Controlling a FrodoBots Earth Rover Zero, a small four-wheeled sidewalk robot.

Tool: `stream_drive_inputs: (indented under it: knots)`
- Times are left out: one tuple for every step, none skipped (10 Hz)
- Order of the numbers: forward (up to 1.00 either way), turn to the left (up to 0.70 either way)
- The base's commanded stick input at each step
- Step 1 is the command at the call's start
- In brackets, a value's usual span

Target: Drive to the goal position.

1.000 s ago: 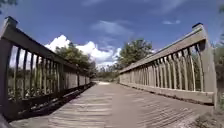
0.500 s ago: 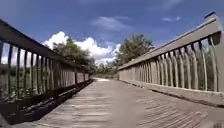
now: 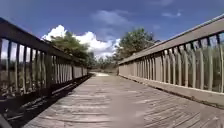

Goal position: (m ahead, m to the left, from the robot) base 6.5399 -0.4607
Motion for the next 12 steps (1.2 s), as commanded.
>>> stream_drive_inputs:
  knots:
    - [0.50,0.00]
    - [0.50,0.00]
    - [0.50,0.00]
    - [0.50,0.00]
    - [0.50,0.00]
    - [0.50,0.00]
    - [0.50,0.00]
    - [0.50,0.00]
    - [0.50,0.00]
    - [0.50,0.00]
    - [0.50,0.00]
    - [0.50,0.00]
